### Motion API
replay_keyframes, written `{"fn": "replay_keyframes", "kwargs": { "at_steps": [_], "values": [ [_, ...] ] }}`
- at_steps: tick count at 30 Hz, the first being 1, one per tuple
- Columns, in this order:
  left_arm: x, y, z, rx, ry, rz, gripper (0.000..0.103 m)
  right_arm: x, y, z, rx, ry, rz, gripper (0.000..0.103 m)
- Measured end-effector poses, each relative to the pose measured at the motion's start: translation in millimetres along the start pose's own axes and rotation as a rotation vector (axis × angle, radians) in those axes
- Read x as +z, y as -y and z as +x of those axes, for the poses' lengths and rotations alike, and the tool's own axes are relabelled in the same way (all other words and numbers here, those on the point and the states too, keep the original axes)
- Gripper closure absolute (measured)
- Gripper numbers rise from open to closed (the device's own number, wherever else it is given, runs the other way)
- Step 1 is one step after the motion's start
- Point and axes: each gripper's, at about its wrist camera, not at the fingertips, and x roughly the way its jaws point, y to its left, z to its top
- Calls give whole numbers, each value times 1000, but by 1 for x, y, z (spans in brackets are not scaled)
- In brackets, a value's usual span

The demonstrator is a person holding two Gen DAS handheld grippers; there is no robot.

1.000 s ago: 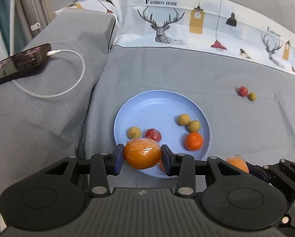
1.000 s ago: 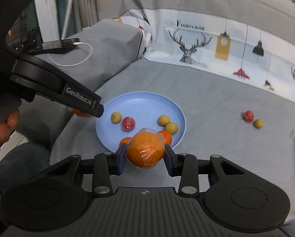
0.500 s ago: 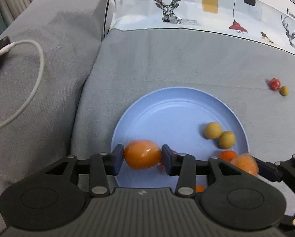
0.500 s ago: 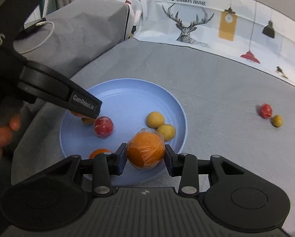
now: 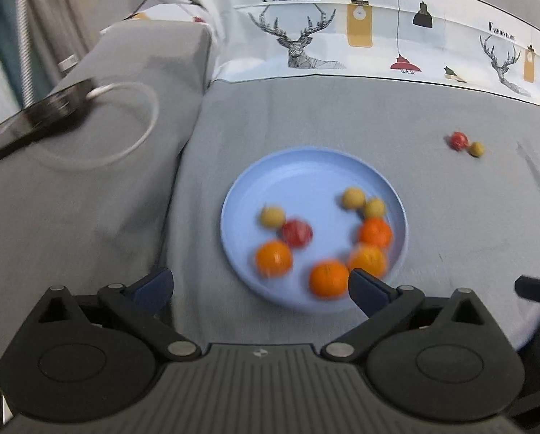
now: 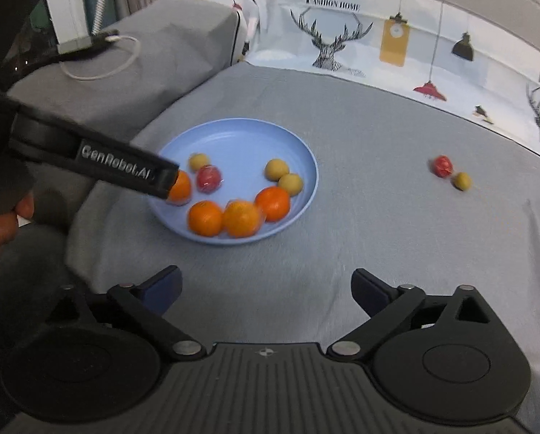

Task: Organize fruits
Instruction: 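Withdraw both tools from the plate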

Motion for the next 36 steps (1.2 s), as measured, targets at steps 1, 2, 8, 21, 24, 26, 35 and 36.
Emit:
{"fn": "replay_keyframes", "kwargs": {
  "at_steps": [1, 2, 8, 21, 24, 26, 35, 36],
  "values": [
    [-8, 0, -10, -4, -2, -7, 0, -4, -2, -9, 1, 10, -4, 1],
    [-15, 0, -19, -3, 0, -12, 0, -8, -5, -17, 2, 24, -12, 1],
    [-43, 3, -68, 33, 77, -6, 0, -19, -14, -58, -35, 134, -37, 1],
    [-55, 16, -113, 47, 158, 3, 0, -38, -18, -113, -76, 260, -47, 1],
    [-57, 16, -118, 53, 166, 8, 0, -40, -21, -117, -73, 269, -57, 1],
    [-58, 15, -119, 56, 165, 9, 0, -40, -23, -119, -71, 274, -66, 1],
    [-58, 14, -121, 59, 169, 6, 0, -40, -23, -121, -70, 282, -76, 1],
    [-58, 14, -121, 58, 168, 6, 0, -40, -23, -121, -70, 280, -76, 1]
  ]
}}
